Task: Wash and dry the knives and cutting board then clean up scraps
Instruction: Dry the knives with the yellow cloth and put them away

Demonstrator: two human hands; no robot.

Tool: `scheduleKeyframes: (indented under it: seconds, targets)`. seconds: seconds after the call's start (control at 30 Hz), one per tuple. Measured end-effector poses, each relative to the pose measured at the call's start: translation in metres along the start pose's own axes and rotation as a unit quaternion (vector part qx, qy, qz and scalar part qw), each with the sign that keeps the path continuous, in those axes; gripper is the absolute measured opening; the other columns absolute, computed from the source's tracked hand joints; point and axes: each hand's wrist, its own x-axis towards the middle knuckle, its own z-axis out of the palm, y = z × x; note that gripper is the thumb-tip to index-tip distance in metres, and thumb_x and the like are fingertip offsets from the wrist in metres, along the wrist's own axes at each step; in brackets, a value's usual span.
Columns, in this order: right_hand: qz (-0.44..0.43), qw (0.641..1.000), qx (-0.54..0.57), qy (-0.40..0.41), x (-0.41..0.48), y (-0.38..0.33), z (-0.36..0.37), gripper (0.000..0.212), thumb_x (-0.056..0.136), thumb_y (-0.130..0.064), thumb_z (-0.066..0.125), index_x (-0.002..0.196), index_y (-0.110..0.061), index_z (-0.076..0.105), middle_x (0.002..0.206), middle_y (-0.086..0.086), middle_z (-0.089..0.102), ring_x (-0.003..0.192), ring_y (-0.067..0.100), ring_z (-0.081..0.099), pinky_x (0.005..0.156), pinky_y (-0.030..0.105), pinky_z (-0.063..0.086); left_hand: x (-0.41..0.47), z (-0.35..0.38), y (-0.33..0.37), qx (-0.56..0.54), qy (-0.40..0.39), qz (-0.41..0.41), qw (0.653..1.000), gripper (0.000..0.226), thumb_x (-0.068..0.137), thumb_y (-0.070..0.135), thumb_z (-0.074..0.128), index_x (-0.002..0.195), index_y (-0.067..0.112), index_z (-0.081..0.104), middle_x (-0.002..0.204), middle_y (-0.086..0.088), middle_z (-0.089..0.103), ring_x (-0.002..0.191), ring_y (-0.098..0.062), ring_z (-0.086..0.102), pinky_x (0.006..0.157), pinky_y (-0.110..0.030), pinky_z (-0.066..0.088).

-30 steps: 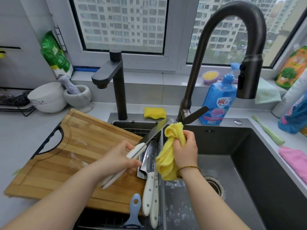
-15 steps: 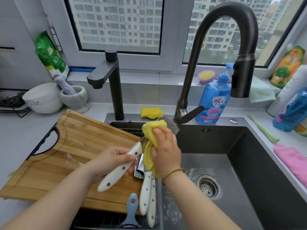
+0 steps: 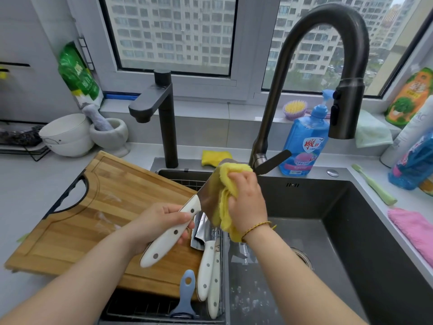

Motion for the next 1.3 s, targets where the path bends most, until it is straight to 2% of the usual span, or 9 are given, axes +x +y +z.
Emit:
scheduleKeyframes:
  seconds: [0.13, 0.3, 0.43, 0.53, 0.63, 0.77, 0.93, 1.13, 1.3]
  targets:
    - [-0.103, 0.994, 0.018, -0.035, -0.024, -0.016, 0.015, 0.038, 0.084, 0.001, 0.050, 0.121, -0.008, 0.056, 0.128, 0.011, 0.045, 0.112, 0.031, 0.046, 0.087, 0.036, 0.044, 0.002, -0.002, 0.003, -0.012, 0.012, 0.008, 1.000, 0.016, 0.085, 0.015, 0.061, 0.075, 0.004, 0.065, 0.064, -0.010, 0.062, 0.048, -0.014, 0.056, 0.048, -0.022, 0.048]
    - [-0.096, 0.994, 0.033, -0.041, -0.026, -0.010, 0.019, 0.031, 0.073, 0.003, 0.050, 0.100, -0.002, 0.064, 0.106, 0.019, 0.057, 0.094, 0.038, 0.056, 0.070, 0.037, 0.050, -0.002, -0.005, 0.002, -0.006, 0.005, 0.001, 1.000, 0.015, 0.082, 0.017, 0.065, 0.078, 0.003, 0.068, 0.074, -0.016, 0.061, 0.052, -0.016, 0.056, 0.052, -0.025, 0.049]
    - [-0.002, 0.998, 0.049, -0.042, -0.007, 0.007, 0.007, 0.037, 0.085, 0.005, 0.046, 0.120, -0.004, 0.054, 0.125, 0.014, 0.044, 0.112, 0.028, 0.047, 0.092, 0.027, 0.038, -0.004, -0.001, 0.004, 0.023, 0.019, -0.002, 1.000, 0.015, 0.088, 0.012, 0.058, 0.077, 0.006, 0.066, 0.063, -0.008, 0.063, 0.049, -0.013, 0.056, 0.050, -0.025, 0.048]
    - [0.060, 0.993, 0.100, -0.010, -0.002, 0.009, -0.003, 0.038, 0.088, 0.003, 0.045, 0.125, -0.006, 0.047, 0.129, 0.011, 0.038, 0.110, 0.021, 0.047, 0.088, 0.015, 0.033, -0.007, 0.003, 0.010, 0.062, 0.021, 0.006, 0.998, 0.014, 0.088, 0.011, 0.056, 0.078, 0.009, 0.066, 0.055, -0.001, 0.064, 0.046, -0.010, 0.056, 0.048, -0.021, 0.047]
    - [0.011, 0.995, 0.096, -0.010, -0.008, -0.004, 0.001, 0.042, 0.084, 0.006, 0.048, 0.125, -0.004, 0.047, 0.129, 0.012, 0.037, 0.115, 0.021, 0.044, 0.092, 0.010, 0.027, -0.006, 0.007, 0.017, 0.114, 0.026, 0.020, 0.993, 0.014, 0.087, 0.012, 0.058, 0.075, 0.011, 0.067, 0.055, -0.001, 0.062, 0.045, -0.009, 0.055, 0.049, -0.021, 0.046]
    - [-0.124, 0.991, 0.041, -0.006, -0.022, -0.021, 0.014, 0.042, 0.072, 0.000, 0.058, 0.114, -0.002, 0.059, 0.121, 0.020, 0.049, 0.104, 0.035, 0.050, 0.088, 0.026, 0.038, -0.004, 0.012, 0.023, 0.167, 0.027, 0.038, 0.985, 0.015, 0.083, 0.008, 0.062, 0.070, 0.015, 0.066, 0.056, 0.000, 0.061, 0.045, -0.005, 0.056, 0.047, -0.018, 0.047]
    - [-0.121, 0.973, -0.124, -0.154, -0.012, -0.013, -0.006, 0.054, 0.090, -0.011, 0.049, 0.140, -0.023, 0.031, 0.147, -0.003, 0.019, 0.127, 0.022, 0.027, 0.100, 0.026, 0.035, -0.009, 0.002, 0.024, 0.338, 0.017, 0.063, 0.939, 0.011, 0.080, 0.014, 0.066, 0.081, 0.024, 0.066, 0.068, 0.005, 0.064, 0.054, -0.003, 0.057, 0.054, -0.014, 0.048]
    - [-0.163, 0.931, -0.233, -0.230, 0.000, -0.029, -0.010, 0.036, 0.093, -0.021, 0.048, 0.128, -0.018, 0.045, 0.129, 0.001, 0.044, 0.117, 0.021, 0.042, 0.093, 0.031, 0.041, -0.026, -0.018, 0.033, 0.468, -0.031, 0.044, 0.882, 0.016, 0.080, 0.024, 0.066, 0.096, 0.023, 0.066, 0.086, -0.001, 0.069, 0.066, -0.006, 0.058, 0.064, -0.020, 0.049]
    - [-0.262, 0.900, -0.288, -0.196, -0.004, -0.055, -0.002, 0.037, 0.093, -0.035, 0.046, 0.126, -0.019, 0.048, 0.125, -0.002, 0.050, 0.116, 0.021, 0.039, 0.094, 0.030, 0.033, -0.049, -0.043, 0.038, 0.486, -0.049, 0.048, 0.871, 0.014, 0.081, 0.024, 0.066, 0.091, 0.032, 0.059, 0.071, 0.010, 0.058, 0.061, -0.003, 0.053, 0.055, -0.012, 0.039]
